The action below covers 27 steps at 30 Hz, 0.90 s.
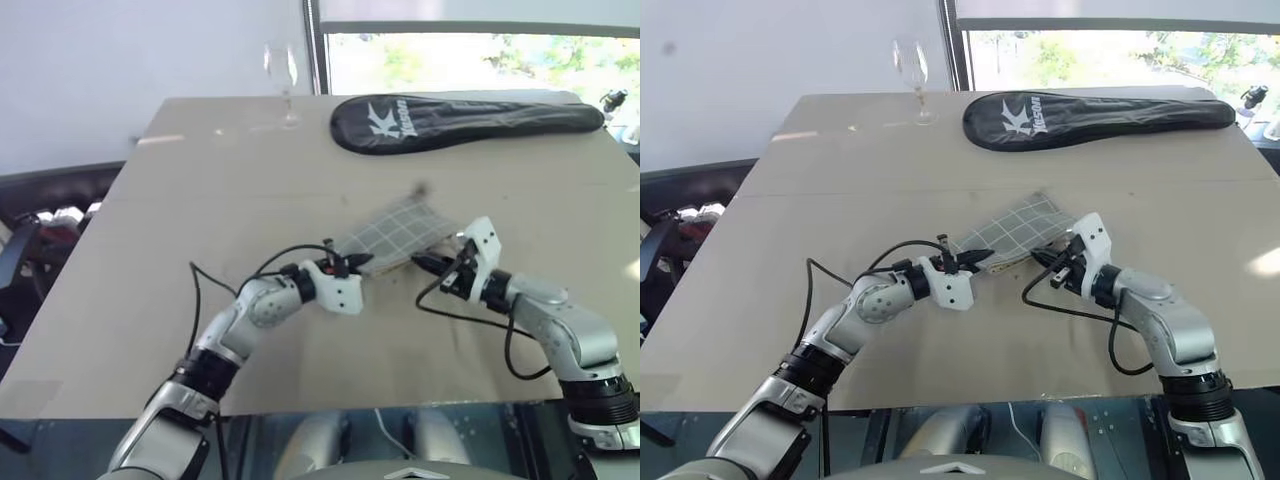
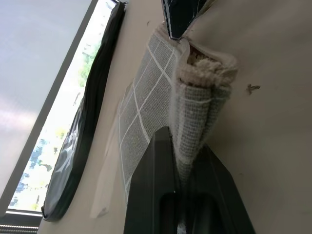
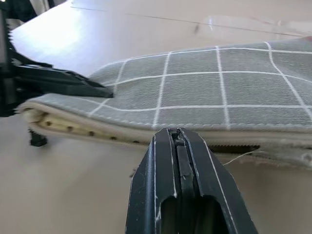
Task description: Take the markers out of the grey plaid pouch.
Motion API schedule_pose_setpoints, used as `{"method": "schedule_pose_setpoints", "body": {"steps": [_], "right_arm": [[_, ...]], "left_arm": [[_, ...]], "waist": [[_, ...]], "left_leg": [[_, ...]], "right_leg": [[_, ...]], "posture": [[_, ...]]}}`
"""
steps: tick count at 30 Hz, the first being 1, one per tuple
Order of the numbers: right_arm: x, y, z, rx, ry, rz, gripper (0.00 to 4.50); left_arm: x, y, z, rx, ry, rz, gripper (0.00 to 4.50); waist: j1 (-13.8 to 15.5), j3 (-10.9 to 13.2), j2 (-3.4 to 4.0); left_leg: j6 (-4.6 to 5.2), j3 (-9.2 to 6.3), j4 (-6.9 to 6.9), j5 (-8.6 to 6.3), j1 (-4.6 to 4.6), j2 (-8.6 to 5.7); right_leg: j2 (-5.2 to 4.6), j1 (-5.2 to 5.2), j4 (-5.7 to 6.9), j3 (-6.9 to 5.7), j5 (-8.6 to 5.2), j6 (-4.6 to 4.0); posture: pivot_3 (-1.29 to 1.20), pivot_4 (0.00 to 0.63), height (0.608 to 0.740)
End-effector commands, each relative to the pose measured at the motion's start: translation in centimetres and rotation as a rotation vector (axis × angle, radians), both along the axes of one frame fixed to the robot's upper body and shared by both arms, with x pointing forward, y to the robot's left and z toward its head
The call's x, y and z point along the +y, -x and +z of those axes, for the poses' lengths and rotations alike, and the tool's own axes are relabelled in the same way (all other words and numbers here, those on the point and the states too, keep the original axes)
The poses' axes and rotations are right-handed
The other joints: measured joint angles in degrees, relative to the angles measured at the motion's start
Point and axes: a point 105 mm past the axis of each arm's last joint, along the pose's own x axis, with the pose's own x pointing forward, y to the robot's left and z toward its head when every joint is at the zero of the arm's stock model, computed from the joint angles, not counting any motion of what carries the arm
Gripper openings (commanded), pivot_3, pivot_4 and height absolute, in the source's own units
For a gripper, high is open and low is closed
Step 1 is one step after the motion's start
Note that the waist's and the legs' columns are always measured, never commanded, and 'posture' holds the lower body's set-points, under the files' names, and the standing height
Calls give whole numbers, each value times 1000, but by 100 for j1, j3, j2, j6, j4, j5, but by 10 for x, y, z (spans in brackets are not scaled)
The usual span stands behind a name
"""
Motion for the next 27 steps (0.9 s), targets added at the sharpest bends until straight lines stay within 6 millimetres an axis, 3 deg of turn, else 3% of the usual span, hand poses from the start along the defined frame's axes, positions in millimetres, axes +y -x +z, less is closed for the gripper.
{"method": "schedule_pose_setpoints", "body": {"steps": [1, 6, 14, 22, 27], "right_arm": [[2, -4, 5, -46, 26, 4, 87], [-1, -7, 7, -57, 13, -19, 87], [-34, -19, -5, -21, 98, -178, 87], [-41, -17, -13, 22, 126, -208, 87], [-33, -16, -11, 17, 117, -177, 87]], "left_arm": [[-10, 8, 10, -2, 46, -41, 0], [-8, 6, 9, 3, 46, -22, 0], [-5, 4, 8, 5, 45, -8, 0], [-7, 2, 8, 4, 47, -11, 0], [-8, 3, 5, 8, 39, -18, 0]], "waist": [[1, 1, -2], [-2, 3, -1], [-2, 3, -1], [0, 3, -1], [0, 3, -1]], "left_leg": [[0, -1, 0, 0, -1, 0], [0, 0, 0, 0, -1, 0], [0, 1, 1, 0, 0, 0], [0, 3, 1, 1, 0, 1], [0, 3, 2, 1, 0, 1]], "right_leg": [[0, -1, 0, -1, 0, 0], [1, -1, 2, 1, 0, 0], [2, -2, 3, 1, 0, -1], [1, -1, 4, 3, 0, -1], [1, -1, 4, 3, 1, -1]], "posture": [[0, 150, 740], [0, 150, 740], [0, 150, 740], [0, 150, 740], [0, 150, 740]]}}
